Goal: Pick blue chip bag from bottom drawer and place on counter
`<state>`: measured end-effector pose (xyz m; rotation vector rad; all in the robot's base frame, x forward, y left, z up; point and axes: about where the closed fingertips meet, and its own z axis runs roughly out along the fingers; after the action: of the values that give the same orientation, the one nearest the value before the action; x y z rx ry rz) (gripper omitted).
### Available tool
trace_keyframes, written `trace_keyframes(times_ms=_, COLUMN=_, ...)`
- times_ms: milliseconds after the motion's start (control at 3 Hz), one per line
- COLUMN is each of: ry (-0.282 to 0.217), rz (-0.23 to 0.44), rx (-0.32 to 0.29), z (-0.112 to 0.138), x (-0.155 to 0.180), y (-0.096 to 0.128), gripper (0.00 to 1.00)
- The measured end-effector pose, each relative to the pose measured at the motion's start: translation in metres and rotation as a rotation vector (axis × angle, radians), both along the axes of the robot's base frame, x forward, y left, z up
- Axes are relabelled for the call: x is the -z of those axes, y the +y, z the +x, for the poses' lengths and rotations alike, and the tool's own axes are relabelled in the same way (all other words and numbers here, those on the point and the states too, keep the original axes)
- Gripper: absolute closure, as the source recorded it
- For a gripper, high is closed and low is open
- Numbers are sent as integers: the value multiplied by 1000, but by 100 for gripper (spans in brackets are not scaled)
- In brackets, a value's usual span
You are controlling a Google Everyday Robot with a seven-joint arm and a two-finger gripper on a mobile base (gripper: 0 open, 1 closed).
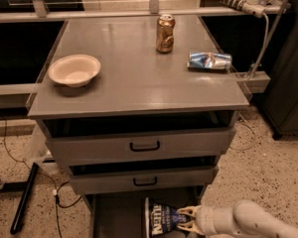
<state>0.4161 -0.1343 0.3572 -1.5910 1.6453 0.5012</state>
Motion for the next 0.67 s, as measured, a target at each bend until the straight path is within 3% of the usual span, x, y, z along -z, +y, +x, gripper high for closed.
trace_keyframes(times_ms=333, ry=-66, rz=-38, rx=-30, z=-25, x=-82, y=-13, gripper=100)
trace_keyframes(times_ms=667, ry=-129, rz=-104, rx=-38, z=-10, x=-176, y=-35, gripper=100)
